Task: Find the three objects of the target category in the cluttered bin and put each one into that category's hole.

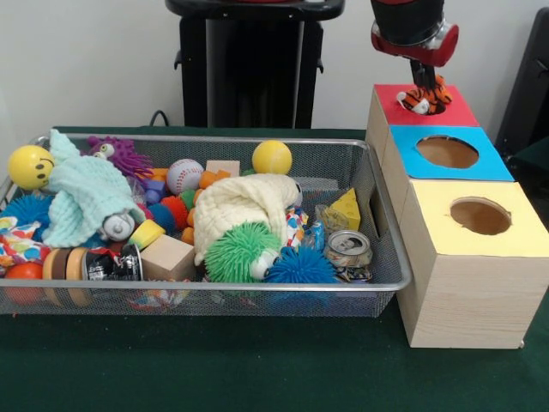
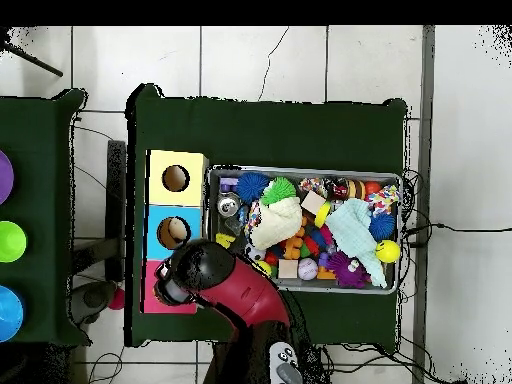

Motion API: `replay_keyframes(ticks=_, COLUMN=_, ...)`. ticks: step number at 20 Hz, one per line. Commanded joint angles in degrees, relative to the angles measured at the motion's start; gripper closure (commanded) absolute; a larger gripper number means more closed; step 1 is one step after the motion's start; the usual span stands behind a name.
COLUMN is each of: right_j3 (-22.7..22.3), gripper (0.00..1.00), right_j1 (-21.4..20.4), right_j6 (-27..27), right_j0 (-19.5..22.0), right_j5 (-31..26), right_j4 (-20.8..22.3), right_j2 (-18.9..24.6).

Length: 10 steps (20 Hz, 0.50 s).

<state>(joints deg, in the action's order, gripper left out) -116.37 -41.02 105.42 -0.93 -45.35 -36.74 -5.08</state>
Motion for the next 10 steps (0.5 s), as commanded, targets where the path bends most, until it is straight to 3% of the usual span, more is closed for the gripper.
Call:
replay_keyframes(ticks=1, right_j3=-3.25, gripper=1.00, right_j1=0.63, right_j6=8.43, right_j0=1.01, right_j5=-5.82, right_j4=4.01, right_j2=2.12)
replay_keyframes(ticks=10, right_j3=-2.86, gripper=1.00, right_j1=2.19, right_j6=7.92, right_j0=1.92, right_j5=-4.63, right_j4=5.24, right_j2=2.46)
